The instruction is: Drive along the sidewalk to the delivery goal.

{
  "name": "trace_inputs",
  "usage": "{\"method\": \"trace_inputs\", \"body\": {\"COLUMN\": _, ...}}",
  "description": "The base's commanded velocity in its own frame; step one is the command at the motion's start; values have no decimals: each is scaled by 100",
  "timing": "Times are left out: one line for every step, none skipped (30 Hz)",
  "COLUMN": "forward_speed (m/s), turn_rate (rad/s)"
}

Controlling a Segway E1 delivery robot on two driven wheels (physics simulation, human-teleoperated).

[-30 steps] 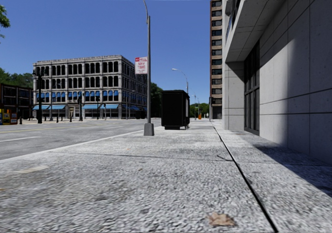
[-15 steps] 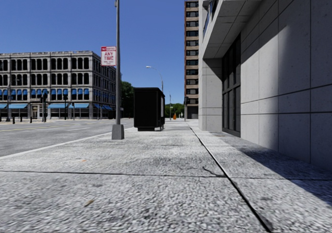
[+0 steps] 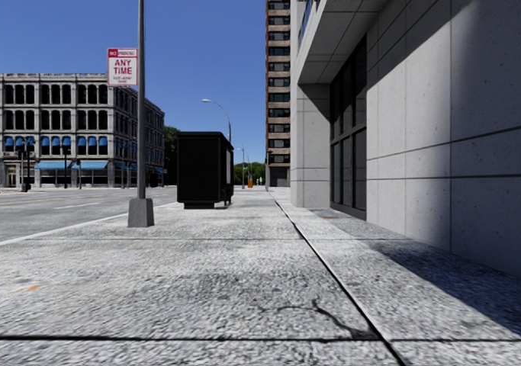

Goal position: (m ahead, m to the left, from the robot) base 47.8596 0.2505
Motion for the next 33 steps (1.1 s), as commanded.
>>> {"method": "trace_inputs", "body": {"forward_speed": 200, "turn_rate": 0}}
{"method": "trace_inputs", "body": {"forward_speed": 200, "turn_rate": 0}}
{"method": "trace_inputs", "body": {"forward_speed": 200, "turn_rate": 0}}
{"method": "trace_inputs", "body": {"forward_speed": 200, "turn_rate": 0}}
{"method": "trace_inputs", "body": {"forward_speed": 200, "turn_rate": 0}}
{"method": "trace_inputs", "body": {"forward_speed": 200, "turn_rate": 0}}
{"method": "trace_inputs", "body": {"forward_speed": 200, "turn_rate": 0}}
{"method": "trace_inputs", "body": {"forward_speed": 200, "turn_rate": 0}}
{"method": "trace_inputs", "body": {"forward_speed": 200, "turn_rate": 0}}
{"method": "trace_inputs", "body": {"forward_speed": 200, "turn_rate": 0}}
{"method": "trace_inputs", "body": {"forward_speed": 200, "turn_rate": 0}}
{"method": "trace_inputs", "body": {"forward_speed": 200, "turn_rate": 0}}
{"method": "trace_inputs", "body": {"forward_speed": 200, "turn_rate": 0}}
{"method": "trace_inputs", "body": {"forward_speed": 200, "turn_rate": 0}}
{"method": "trace_inputs", "body": {"forward_speed": 200, "turn_rate": 0}}
{"method": "trace_inputs", "body": {"forward_speed": 200, "turn_rate": 0}}
{"method": "trace_inputs", "body": {"forward_speed": 200, "turn_rate": 0}}
{"method": "trace_inputs", "body": {"forward_speed": 200, "turn_rate": 0}}
{"method": "trace_inputs", "body": {"forward_speed": 200, "turn_rate": 0}}
{"method": "trace_inputs", "body": {"forward_speed": 200, "turn_rate": 0}}
{"method": "trace_inputs", "body": {"forward_speed": 200, "turn_rate": 0}}
{"method": "trace_inputs", "body": {"forward_speed": 200, "turn_rate": 0}}
{"method": "trace_inputs", "body": {"forward_speed": 200, "turn_rate": -15}}
{"method": "trace_inputs", "body": {"forward_speed": 200, "turn_rate": -21}}
{"method": "trace_inputs", "body": {"forward_speed": 200, "turn_rate": -23}}
{"method": "trace_inputs", "body": {"forward_speed": 200, "turn_rate": -23}}
{"method": "trace_inputs", "body": {"forward_speed": 200, "turn_rate": -23}}
{"method": "trace_inputs", "body": {"forward_speed": 200, "turn_rate": -15}}
{"method": "trace_inputs", "body": {"forward_speed": 200, "turn_rate": -15}}
{"method": "trace_inputs", "body": {"forward_speed": 200, "turn_rate": 0}}
{"method": "trace_inputs", "body": {"forward_speed": 200, "turn_rate": 0}}
{"method": "trace_inputs", "body": {"forward_speed": 200, "turn_rate": 0}}
{"method": "trace_inputs", "body": {"forward_speed": 200, "turn_rate": 0}}
